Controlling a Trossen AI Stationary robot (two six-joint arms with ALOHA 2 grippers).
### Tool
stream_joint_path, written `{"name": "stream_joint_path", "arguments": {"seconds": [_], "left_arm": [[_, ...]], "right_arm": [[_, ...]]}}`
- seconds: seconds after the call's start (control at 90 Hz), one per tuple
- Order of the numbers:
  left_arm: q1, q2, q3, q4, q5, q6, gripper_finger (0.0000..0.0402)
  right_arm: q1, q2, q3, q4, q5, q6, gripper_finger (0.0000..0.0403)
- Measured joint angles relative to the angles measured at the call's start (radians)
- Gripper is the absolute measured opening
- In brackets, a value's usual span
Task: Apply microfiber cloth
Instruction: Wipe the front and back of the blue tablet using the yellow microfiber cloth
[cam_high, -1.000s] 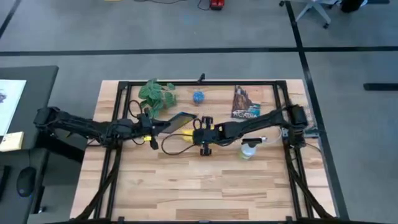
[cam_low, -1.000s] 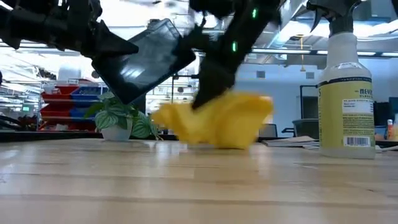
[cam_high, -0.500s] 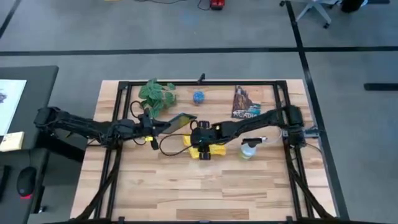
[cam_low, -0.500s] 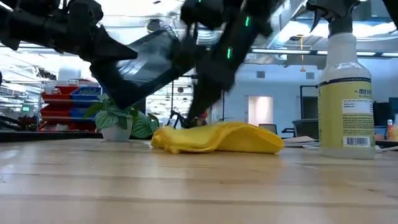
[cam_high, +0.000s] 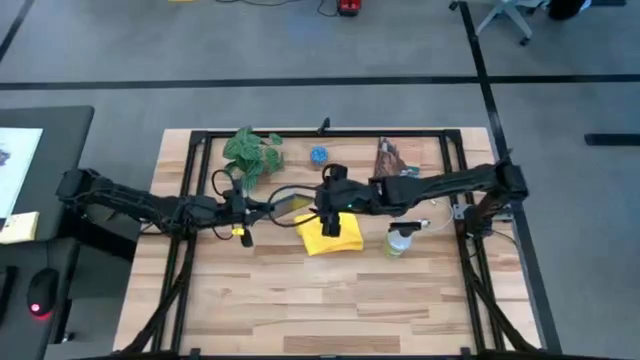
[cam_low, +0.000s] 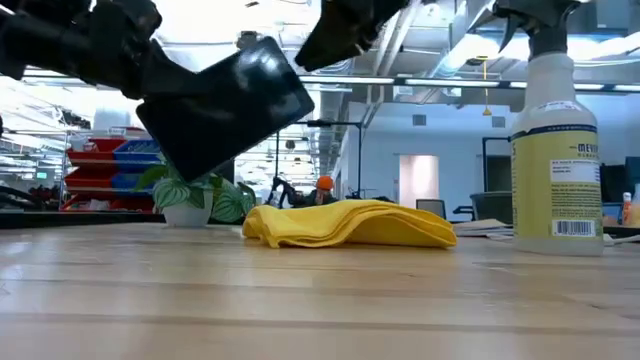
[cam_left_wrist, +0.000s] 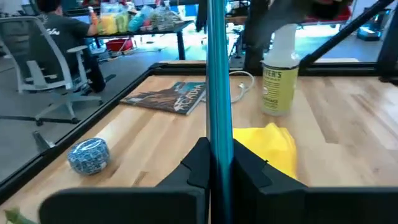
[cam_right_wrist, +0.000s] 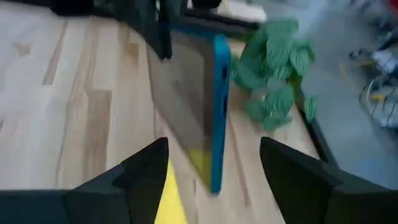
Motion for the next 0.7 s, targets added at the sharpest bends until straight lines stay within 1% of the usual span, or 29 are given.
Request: {"name": "stream_joint_path", "arguments": {"seconds": [0.133,0.189,0.233,0.311,0.467,0.5,0.6,0.7], "left_arm": [[-0.031,0.0,0.0,0.0,0.001,0.008,0.0011],[-0.04,0.0,0.0,0.0,0.002,0.008,0.0011],[-0.047,0.0,0.0,0.0,0.001,0.008,0.0011],[-0.054,0.0,0.0,0.001,-0.002,0.008,0.0011],[-0.055,0.0,0.0,-0.006,-0.002,0.026,0.0011],[-0.055,0.0,0.0,-0.007,0.003,0.033,0.0011],[-0.055,-0.001,0.0,-0.007,0.006,0.032,0.0018],[-0.055,-0.001,0.0,-0.006,0.005,0.02,0.0042]], "right_arm": [[-0.004,0.075,-0.001,0.055,0.001,-0.049,0.024],[-0.005,0.1,-0.003,0.072,-0.001,-0.059,0.0228],[-0.006,0.111,-0.003,0.096,-0.003,-0.059,0.0211],[-0.006,0.114,-0.003,0.104,-0.025,-0.059,0.0166],[0.005,0.113,-0.002,0.099,-0.049,-0.062,0.0039],[0.009,0.11,-0.002,0.096,-0.057,-0.073,0.0023],[0.018,0.109,-0.003,0.097,-0.059,-0.098,0.0018],[0.033,0.109,0.0,0.082,-0.026,-0.171,0.0014]]}}
